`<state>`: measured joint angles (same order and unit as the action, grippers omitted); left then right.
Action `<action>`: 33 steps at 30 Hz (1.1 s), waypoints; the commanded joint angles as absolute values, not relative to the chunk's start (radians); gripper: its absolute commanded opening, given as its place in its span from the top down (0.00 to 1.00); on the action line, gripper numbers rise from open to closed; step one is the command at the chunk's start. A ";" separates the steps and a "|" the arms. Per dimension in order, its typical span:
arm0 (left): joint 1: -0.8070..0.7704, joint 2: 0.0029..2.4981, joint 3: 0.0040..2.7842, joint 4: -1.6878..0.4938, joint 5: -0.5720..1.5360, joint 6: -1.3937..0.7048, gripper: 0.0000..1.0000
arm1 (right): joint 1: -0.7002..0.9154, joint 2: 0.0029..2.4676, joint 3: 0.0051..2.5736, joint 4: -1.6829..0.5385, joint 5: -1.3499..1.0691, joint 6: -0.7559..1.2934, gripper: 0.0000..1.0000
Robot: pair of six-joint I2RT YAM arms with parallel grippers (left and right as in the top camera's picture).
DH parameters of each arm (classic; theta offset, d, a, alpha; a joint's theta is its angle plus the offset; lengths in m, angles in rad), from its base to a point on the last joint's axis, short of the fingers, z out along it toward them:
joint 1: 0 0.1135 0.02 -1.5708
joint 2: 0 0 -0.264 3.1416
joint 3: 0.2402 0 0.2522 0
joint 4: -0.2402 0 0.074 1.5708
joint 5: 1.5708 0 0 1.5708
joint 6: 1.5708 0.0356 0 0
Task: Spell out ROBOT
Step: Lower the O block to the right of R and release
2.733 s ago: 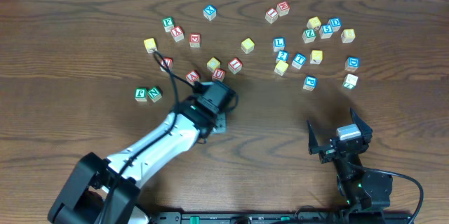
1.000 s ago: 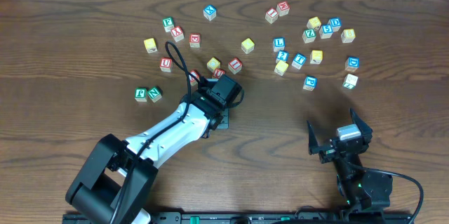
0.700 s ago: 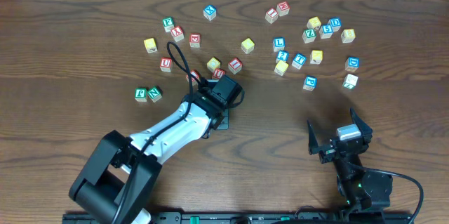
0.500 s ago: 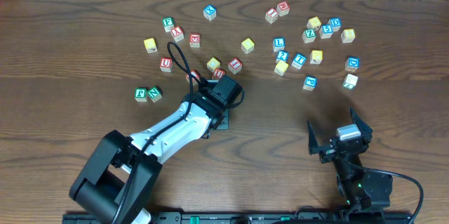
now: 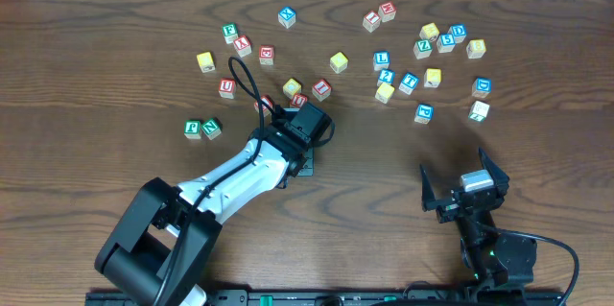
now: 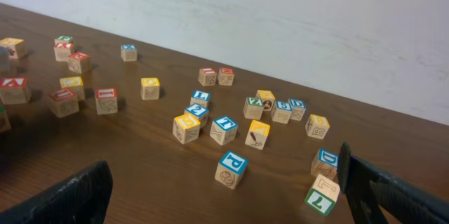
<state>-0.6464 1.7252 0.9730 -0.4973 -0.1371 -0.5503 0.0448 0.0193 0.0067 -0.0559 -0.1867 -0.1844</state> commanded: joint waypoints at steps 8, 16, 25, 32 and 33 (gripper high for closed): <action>-0.647 1.745 0.996 -0.499 -0.143 -0.558 0.87 | 0.038 0.018 0.006 -0.060 -0.187 -0.170 0.01; -0.647 1.745 0.986 -0.489 -0.143 -0.559 0.87 | 0.038 0.018 0.006 -0.060 -0.187 -0.170 0.01; -0.647 1.773 0.986 -0.476 -0.112 -0.562 0.87 | 0.038 0.018 0.006 -0.060 -0.187 -0.170 0.01; -0.647 1.773 0.986 -0.475 -0.112 -0.562 0.78 | 0.038 0.018 0.006 -0.060 -0.187 -0.170 0.01; -0.647 1.773 0.986 -0.475 -0.112 -0.562 0.76 | 0.038 0.018 0.006 -0.060 -0.187 -0.170 0.01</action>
<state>-0.6464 1.7458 0.9752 -0.4713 -0.1219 -0.5533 0.0448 0.0193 0.0067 -0.0563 -0.1867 -0.1844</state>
